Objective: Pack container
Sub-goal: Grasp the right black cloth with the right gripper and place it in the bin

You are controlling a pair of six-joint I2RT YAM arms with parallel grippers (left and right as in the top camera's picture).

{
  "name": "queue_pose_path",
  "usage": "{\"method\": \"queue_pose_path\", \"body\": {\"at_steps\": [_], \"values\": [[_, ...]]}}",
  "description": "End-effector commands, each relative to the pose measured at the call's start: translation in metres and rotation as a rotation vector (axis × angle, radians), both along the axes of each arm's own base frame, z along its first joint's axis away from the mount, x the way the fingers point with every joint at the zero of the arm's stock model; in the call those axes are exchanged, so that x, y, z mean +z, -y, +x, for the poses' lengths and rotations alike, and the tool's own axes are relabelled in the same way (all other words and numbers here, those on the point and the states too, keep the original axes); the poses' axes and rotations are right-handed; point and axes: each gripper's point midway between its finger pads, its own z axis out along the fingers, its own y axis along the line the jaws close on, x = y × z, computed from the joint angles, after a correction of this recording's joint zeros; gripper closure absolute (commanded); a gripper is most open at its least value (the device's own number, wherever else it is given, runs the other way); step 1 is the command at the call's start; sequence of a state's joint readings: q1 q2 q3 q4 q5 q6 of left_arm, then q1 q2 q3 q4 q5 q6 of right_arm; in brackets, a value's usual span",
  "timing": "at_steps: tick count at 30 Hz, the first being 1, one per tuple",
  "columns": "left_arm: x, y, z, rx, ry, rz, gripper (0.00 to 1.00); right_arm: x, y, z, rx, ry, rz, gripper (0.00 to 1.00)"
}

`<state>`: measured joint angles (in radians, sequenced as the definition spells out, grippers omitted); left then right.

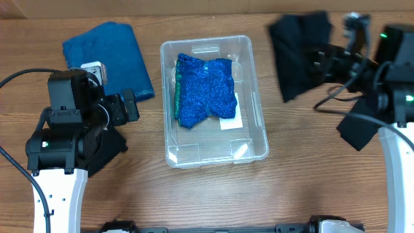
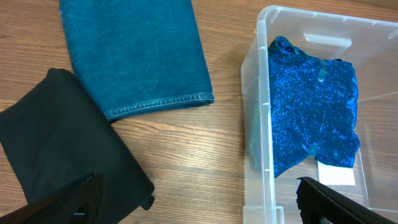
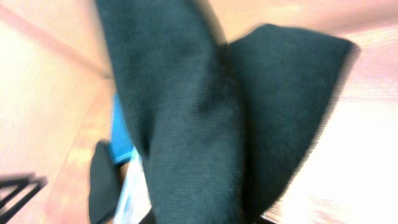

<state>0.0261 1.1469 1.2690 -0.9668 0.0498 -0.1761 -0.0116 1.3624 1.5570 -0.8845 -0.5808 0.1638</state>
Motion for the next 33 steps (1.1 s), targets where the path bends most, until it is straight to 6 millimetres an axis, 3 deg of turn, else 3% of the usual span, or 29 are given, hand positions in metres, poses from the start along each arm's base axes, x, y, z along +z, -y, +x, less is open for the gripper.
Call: {"method": "queue_pose_path", "body": {"at_steps": [1, 2, 6, 9, 12, 13, 15, 18, 20, 21, 22, 23, 24, 25, 27, 29, 31, 33], "values": [[0.009, 0.004, 0.003, -0.027, 0.023, 0.005, 0.0, -0.008, -0.065, 0.018, 0.087, -0.006, -0.037, 0.96], [0.008, 0.004, 0.003, -0.027, 0.023, 0.005, 0.0, -0.032, -0.092, 0.031, 0.111, -0.062, -0.026, 0.96], [0.008, 0.004, 0.002, -0.027, 0.019, 0.005, 0.0, -0.116, -0.151, 0.076, 0.156, -0.187, -0.005, 0.96], [0.008, 0.004, 0.002, -0.027, 0.017, 0.005, 0.0, -0.174, -0.157, 0.098, 0.093, -0.304, 0.007, 0.96], [0.008, 0.004, 0.002, -0.027, 0.019, 0.005, 0.0, -0.195, -0.139, 0.103, 0.001, -0.335, -0.077, 0.96], [0.008, 0.004, 0.002, -0.027, 0.019, 0.005, 0.0, -0.197, -0.136, 0.103, -0.011, -0.342, -0.091, 0.89], [0.008, 0.004, 0.002, -0.027, 0.019, 0.005, 0.0, -0.2, -0.135, 0.1, -0.011, -0.357, -0.097, 0.0], [0.008, 0.004, 0.002, -0.027, 0.018, 0.005, 0.0, -0.15, -0.121, 0.099, -0.097, -0.238, -0.144, 0.0], [0.008, 0.004, 0.002, -0.027, 0.019, 0.005, 0.0, -0.079, -0.09, 0.091, -0.225, -0.089, -0.165, 0.0], [0.008, 0.004, 0.002, -0.027, 0.019, 0.005, 0.0, -0.048, -0.064, 0.086, -0.328, -0.024, -0.172, 0.0], [0.008, 0.004, 0.002, -0.027, 0.019, 0.005, 0.0, -0.012, -0.023, 0.076, -0.487, 0.042, -0.169, 0.0], [0.008, 0.004, 0.002, -0.027, 0.019, 0.005, 0.0, 0.005, 0.004, 0.067, -0.568, 0.069, -0.172, 0.0], [0.008, 0.004, 0.002, -0.027, 0.019, 0.005, 0.0, 0.019, 0.046, 0.051, -0.672, 0.075, -0.192, 0.0], [0.008, 0.004, 0.002, -0.027, 0.019, 0.005, 0.0, 0.018, 0.087, 0.037, -0.765, 0.039, -0.219, 0.0], [0.008, 0.004, 0.002, -0.027, 0.02, 0.005, 0.0, -0.01, 0.168, 0.008, -0.97, -0.129, -0.249, 0.0], [0.008, 0.004, 0.002, -0.027, 0.019, 0.005, 0.0, -0.07, 0.242, -0.021, -1.12, -0.374, -0.227, 0.0], [0.007, 0.004, 0.002, -0.027, 0.017, 0.005, 0.0, -0.113, 0.275, -0.034, -1.163, -0.518, -0.167, 0.0], [0.007, 0.004, 0.002, -0.027, 0.017, 0.005, 0.0, -0.18, 0.306, -0.045, -1.144, -0.697, -0.073, 0.0]]}}
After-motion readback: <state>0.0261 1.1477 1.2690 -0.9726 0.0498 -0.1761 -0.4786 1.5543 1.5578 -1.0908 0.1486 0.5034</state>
